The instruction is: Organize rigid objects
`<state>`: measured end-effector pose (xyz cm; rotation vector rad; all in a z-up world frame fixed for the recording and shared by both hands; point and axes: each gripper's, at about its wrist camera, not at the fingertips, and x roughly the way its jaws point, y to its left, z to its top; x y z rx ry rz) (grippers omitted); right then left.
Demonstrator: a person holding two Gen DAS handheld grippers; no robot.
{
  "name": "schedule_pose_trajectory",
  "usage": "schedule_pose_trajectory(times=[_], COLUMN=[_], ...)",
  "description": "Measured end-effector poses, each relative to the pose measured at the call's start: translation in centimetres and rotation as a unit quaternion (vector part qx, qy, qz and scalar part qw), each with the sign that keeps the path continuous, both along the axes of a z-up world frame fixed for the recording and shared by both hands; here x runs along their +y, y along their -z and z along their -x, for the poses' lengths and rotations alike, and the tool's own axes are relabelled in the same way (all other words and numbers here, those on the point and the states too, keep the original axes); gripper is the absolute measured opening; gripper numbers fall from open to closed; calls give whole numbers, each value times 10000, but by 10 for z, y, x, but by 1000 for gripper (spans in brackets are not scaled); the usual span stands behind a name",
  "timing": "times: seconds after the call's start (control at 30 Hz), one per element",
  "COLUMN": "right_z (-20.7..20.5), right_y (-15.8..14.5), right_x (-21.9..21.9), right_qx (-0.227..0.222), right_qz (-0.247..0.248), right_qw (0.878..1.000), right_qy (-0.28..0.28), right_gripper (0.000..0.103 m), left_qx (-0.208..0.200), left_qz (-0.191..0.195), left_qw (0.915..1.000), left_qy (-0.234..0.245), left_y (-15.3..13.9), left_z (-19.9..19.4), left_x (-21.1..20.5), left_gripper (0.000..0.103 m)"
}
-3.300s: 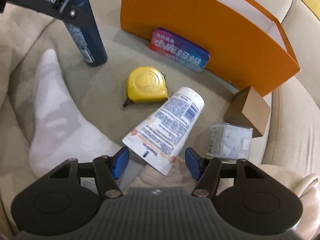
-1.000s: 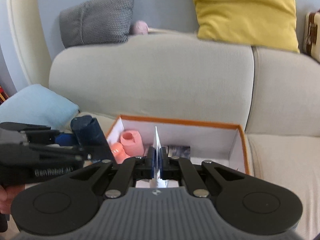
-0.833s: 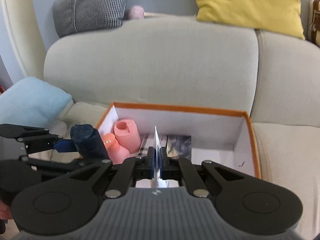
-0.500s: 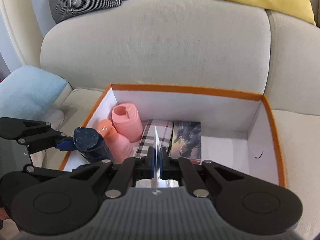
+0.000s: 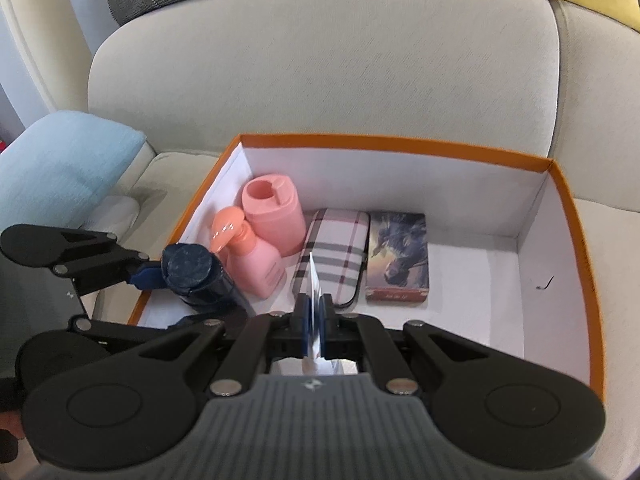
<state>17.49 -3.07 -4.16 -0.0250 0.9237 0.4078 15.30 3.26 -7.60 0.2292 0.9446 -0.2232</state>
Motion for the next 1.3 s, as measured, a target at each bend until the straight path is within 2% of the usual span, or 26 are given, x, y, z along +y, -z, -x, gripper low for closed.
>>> schedule_pose_trajectory(times=[0.07, 0.2, 0.33, 0.43, 0.7, 0.83, 0.9, 0.97, 1.0, 1.13, 1.23, 1.27, 1.3], right_z=[1, 2, 1, -1, -4, -7, -9, -10, -10, -10, -11, -11, -11], right_y=[1, 0, 0, -3, -15, -13, -10, -6, -5, 1, 7, 10, 11], right_x=[2, 4, 4, 0, 1, 3, 4, 4, 4, 2, -2, -2, -2], right_qx=[43, 80, 108, 93, -56, -22, 62, 138, 155, 301, 607, 697, 718], right_qz=[4, 31, 88, 98, 164, 204, 217, 254, 268, 338, 180, 166, 169], right_qw=[10000, 10000, 9999, 9998, 9998, 9998, 9997, 9996, 9995, 9990, 9980, 9974, 9972], right_qy=[-14, -18, 22, 112, 103, 49, 27, 17, 6, 16, -29, -60, -85], right_gripper=[3, 3, 4, 3, 0, 1, 7, 10, 12, 18, 17, 12, 11], left_qx=[-14, -75, -206, -362, -729, -730, -642, -511, -445, -290, -220, -208, -190], left_qz=[122, 295, 434, 694, 1684, 1958, 1971, 2010, 2075, 2483, 2827, 2925, 3009], left_qw=[9999, 9995, 9988, 9968, 9815, 9741, 9730, 9717, 9701, 9591, 9474, 9437, 9404], left_qy=[-62, -103, -117, -177, -547, -866, -1014, -1134, -1182, -1327, -1486, -1530, -1572], left_y=[0, -4, -12, -21, -44, -43, -39, -32, -27, -15, -7, -6, -4], left_z=[0, 5, 12, 17, 24, 19, 14, 10, 8, 7, 6, 4, 3], left_x=[1, 6, 10, 16, 51, 67, 72, 75, 77, 88, 98, 102, 104], left_gripper=[52, 64, 64, 65, 67, 67, 67, 62, 55, 37, 32, 30, 27])
